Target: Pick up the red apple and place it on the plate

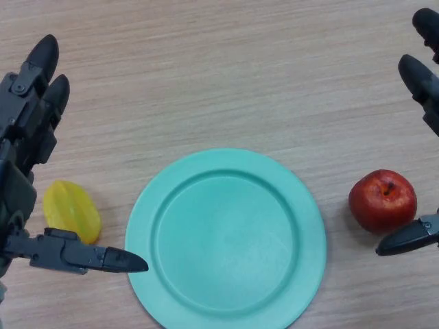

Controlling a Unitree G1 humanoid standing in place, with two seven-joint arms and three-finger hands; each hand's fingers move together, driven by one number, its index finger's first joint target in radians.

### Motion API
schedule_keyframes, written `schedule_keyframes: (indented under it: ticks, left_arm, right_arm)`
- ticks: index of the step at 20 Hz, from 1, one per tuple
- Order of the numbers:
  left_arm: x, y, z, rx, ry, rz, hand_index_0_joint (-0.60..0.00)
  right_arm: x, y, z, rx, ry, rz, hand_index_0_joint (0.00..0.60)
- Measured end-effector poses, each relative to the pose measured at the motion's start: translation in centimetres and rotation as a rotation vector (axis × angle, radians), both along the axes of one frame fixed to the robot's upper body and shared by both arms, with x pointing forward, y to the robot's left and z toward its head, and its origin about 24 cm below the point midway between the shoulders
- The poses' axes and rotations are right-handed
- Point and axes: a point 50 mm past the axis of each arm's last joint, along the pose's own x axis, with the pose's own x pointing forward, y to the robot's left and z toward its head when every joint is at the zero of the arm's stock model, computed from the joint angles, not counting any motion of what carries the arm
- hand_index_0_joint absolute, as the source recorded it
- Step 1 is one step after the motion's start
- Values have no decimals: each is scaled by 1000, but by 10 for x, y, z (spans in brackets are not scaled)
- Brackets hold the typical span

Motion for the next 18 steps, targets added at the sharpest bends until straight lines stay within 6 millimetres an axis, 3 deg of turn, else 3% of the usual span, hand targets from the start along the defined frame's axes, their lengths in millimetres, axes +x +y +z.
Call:
schedule_keyframes:
  ticks: [7,14,18]
  left_arm:
    - [1,-1,2,0,-13,-7,0]
    - [3,-11,0,15,0,-39,0]
    - [5,-16,-1,12,5,-65,0]
  right_arm:
    - [5,-1,-8,49,72,38,0]
    - [40,-38,-54,-37,78,-52,0]
    - [60,-48,-81,-119,93,-82,0]
